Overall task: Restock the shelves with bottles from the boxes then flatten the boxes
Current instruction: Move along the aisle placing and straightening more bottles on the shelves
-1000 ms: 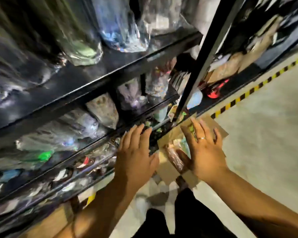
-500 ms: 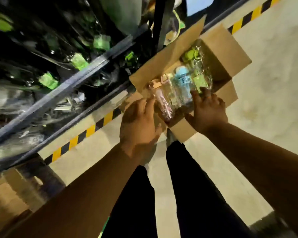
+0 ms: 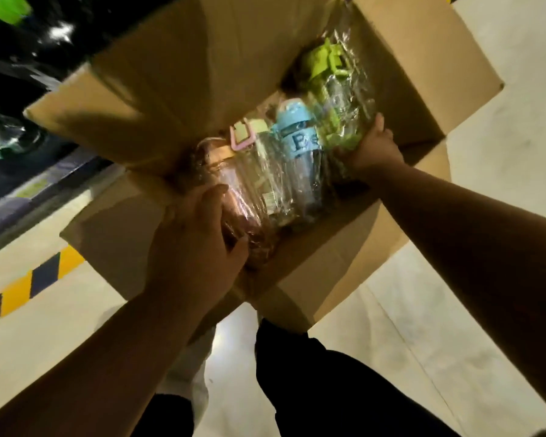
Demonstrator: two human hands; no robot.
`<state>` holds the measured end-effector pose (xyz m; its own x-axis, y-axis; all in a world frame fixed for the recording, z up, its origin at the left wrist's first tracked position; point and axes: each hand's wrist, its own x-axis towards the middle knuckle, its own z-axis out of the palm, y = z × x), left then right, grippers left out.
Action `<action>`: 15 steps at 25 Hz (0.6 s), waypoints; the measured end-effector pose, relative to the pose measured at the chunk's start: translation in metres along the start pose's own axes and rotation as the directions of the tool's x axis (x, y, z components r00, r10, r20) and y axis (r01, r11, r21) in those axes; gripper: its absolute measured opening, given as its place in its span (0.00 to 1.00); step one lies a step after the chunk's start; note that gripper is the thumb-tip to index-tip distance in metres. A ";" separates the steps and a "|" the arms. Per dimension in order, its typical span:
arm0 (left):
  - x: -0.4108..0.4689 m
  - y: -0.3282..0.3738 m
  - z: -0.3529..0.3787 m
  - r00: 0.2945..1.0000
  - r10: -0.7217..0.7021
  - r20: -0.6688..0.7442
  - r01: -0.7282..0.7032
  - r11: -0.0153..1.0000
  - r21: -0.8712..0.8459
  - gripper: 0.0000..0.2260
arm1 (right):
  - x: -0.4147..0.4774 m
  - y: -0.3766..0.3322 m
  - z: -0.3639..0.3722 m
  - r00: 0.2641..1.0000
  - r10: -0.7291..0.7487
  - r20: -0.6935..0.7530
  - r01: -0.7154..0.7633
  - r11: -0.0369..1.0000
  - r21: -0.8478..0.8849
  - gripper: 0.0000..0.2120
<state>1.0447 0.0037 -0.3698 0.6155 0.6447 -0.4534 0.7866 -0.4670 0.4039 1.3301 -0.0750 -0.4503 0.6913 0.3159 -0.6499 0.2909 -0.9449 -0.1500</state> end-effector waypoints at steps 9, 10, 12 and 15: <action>0.013 0.021 -0.002 0.981 -0.122 0.150 0.163 0.940 -0.299 0.30 | 0.005 0.008 -0.003 0.985 0.028 0.169 -0.096 0.907 0.409 0.38; 0.015 0.026 -0.007 0.973 -0.140 0.181 0.195 0.922 -0.334 0.28 | -0.009 0.008 -0.003 0.972 -0.017 0.236 -0.114 0.842 0.527 0.34; 0.020 0.039 -0.017 0.947 -0.199 0.253 0.297 0.845 -0.446 0.24 | -0.044 0.008 -0.004 0.945 -0.105 0.311 -0.123 0.766 0.631 0.39; 0.035 0.049 -0.020 0.886 -0.281 0.370 0.461 0.621 -0.634 0.29 | -0.099 0.007 -0.003 0.879 -0.249 0.406 -0.152 0.662 0.734 0.42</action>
<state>1.1034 0.0155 -0.3501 0.3422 0.4785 -0.8087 0.7415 0.3911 0.5452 1.2653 -0.1122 -0.3850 0.2668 0.4783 -0.8367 -0.3983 -0.7358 -0.5477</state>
